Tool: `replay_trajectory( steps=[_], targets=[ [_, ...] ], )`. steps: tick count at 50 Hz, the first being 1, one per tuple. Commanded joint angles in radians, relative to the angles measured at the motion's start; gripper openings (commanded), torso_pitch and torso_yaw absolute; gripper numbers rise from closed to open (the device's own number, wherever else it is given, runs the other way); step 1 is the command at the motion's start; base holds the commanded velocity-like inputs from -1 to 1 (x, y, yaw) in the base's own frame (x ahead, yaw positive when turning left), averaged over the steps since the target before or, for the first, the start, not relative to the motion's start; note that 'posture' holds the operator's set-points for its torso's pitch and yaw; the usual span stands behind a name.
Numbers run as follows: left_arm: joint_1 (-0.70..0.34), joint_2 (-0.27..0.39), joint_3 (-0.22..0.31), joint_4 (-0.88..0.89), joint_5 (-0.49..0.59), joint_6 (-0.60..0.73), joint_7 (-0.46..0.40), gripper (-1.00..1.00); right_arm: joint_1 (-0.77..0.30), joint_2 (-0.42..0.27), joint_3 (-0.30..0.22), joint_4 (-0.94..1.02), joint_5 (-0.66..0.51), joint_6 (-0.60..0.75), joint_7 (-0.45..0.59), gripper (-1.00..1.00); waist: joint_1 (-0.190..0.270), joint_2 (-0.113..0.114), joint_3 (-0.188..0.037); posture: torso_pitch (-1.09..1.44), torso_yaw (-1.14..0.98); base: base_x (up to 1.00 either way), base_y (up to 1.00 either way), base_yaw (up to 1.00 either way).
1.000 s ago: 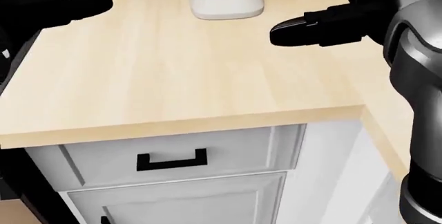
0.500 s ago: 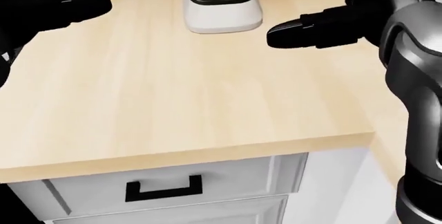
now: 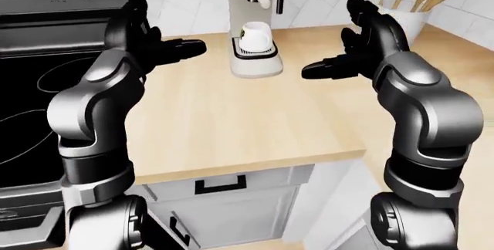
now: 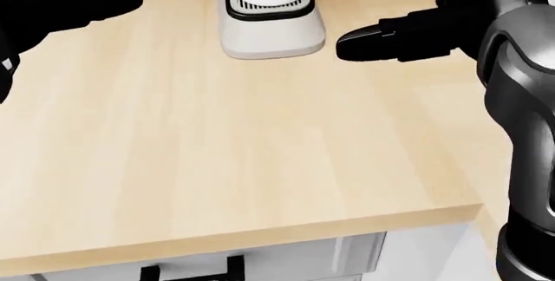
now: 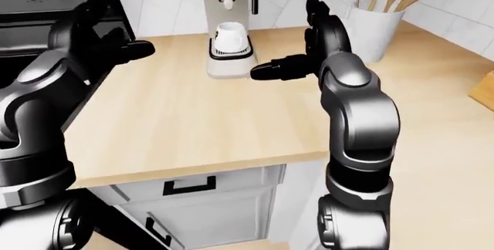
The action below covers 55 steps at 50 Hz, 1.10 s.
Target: Press the button on the coffee machine to serve coffee.
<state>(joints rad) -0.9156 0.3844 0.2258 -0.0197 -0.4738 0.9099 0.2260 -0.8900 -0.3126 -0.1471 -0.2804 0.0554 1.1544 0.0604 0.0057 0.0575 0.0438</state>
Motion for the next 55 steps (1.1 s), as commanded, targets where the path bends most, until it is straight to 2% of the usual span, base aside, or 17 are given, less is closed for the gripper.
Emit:
replay_trajectory(
  steps=[1,9,12,13,15,20,23,25,26,28,34,38,47,49,51,54,55],
  targets=[
    [-0.036,0.005,0.001,-0.028,-0.002,-0.023,-0.002,1.0,-0.033,-0.016,-0.015,-0.022,-0.007,-0.036,-0.004,1.0,-0.012,0.019,-0.032,0.0,0.0,0.11,0.0,0.0],
    [-0.031,0.008,0.005,-0.037,-0.008,-0.015,0.001,1.0,-0.036,-0.009,-0.013,-0.011,-0.008,-0.044,-0.005,1.0,0.0,-0.059,-0.028,0.0,0.0,0.11,0.0,0.0],
    [-0.032,0.008,0.003,-0.031,-0.008,-0.02,0.0,1.0,-0.033,-0.012,-0.015,-0.02,-0.008,-0.038,-0.004,1.0,0.005,-0.148,-0.048,0.0,0.0,0.11,0.0,0.0],
    [-0.033,0.007,0.003,-0.035,-0.009,-0.016,0.002,1.0,-0.032,-0.011,-0.015,-0.021,-0.008,-0.038,-0.004,1.0,-0.001,-0.094,-0.035,0.0,0.0,0.1,0.0,0.0],
    [-0.032,0.005,0.004,-0.041,-0.014,-0.01,0.007,1.0,-0.029,-0.011,-0.015,-0.023,-0.009,-0.037,-0.004,1.0,0.0,-0.113,-0.038,0.0,0.0,0.11,0.0,0.0],
    [-0.031,0.007,0.003,-0.04,-0.014,-0.013,0.006,1.0,-0.033,-0.009,-0.013,-0.016,-0.009,-0.042,-0.004,1.0,0.0,-0.067,-0.026,0.0,0.0,0.11,0.0,0.0],
    [-0.032,0.008,0.003,-0.037,-0.013,-0.015,0.005,1.0,-0.04,-0.014,-0.015,-0.015,-0.009,-0.037,-0.002,1.0,-0.008,-0.022,-0.024,0.0,0.0,0.11,0.0,0.0],
    [-0.027,0.006,0.001,-0.029,-0.009,-0.026,0.002,1.0,-0.038,-0.012,-0.013,-0.016,-0.01,-0.037,-0.002,1.0,-0.015,0.041,-0.039,0.0,0.0,0.11,0.0,0.0],
    [-0.027,0.005,0.001,-0.028,-0.008,-0.027,0.002,1.0,-0.031,-0.008,-0.011,-0.02,-0.01,-0.038,-0.004,1.0,-0.007,0.003,-0.035,0.0,0.0,0.12,0.0,0.0],
    [-0.031,0.006,0.001,-0.025,-0.008,-0.027,0.001,1.0,-0.036,-0.012,-0.014,-0.018,-0.01,-0.035,-0.001,1.0,-0.009,0.018,-0.033,0.0,0.0,0.11,0.0,0.0],
    [-0.037,0.004,0.001,-0.021,-0.008,-0.026,0.003,1.0,-0.051,-0.016,-0.012,-0.013,-0.013,-0.028,0.002,1.0,-0.002,-0.037,-0.03,0.0,0.0,0.11,0.0,0.0],
    [-0.017,0.002,0.002,-0.03,-0.006,-0.03,-0.001,1.0,-0.032,-0.006,-0.011,-0.016,-0.014,-0.039,0.0,1.0,0.006,-0.123,-0.04,0.0,0.0,0.11,0.0,0.0],
    [-0.007,0.003,0.004,-0.039,-0.008,-0.028,-0.001,1.0,-0.028,-0.005,-0.013,-0.027,-0.012,-0.032,-0.002,1.0,-0.001,-0.057,-0.023,0.0,0.0,0.11,0.0,0.0],
    [-0.009,0.004,0.006,-0.042,-0.01,-0.023,0.001,1.0,-0.031,-0.004,-0.01,-0.022,-0.013,-0.035,-0.002,1.0,-0.006,-0.027,-0.023,0.0,0.0,0.1,0.0,0.0],
    [-0.01,0.005,0.006,-0.04,-0.01,-0.024,0.0,1.0,-0.037,-0.003,-0.009,-0.017,-0.013,-0.035,-0.003,1.0,-0.013,0.031,-0.037,0.0,0.0,0.1,0.0,0.0],
    [-0.011,0.004,0.006,-0.037,-0.011,-0.027,0.001,1.0,-0.035,-0.002,-0.008,-0.012,-0.015,-0.043,-0.003,1.0,-0.012,0.02,-0.032,0.0,0.0,0.11,0.0,0.0],
    [-0.012,0.004,0.006,-0.039,-0.012,-0.025,0.002,1.0,-0.034,-0.001,-0.008,-0.012,-0.014,-0.045,-0.002,1.0,-0.006,0.006,-0.008,0.0,0.0,0.05,0.0,0.0]
  ],
)
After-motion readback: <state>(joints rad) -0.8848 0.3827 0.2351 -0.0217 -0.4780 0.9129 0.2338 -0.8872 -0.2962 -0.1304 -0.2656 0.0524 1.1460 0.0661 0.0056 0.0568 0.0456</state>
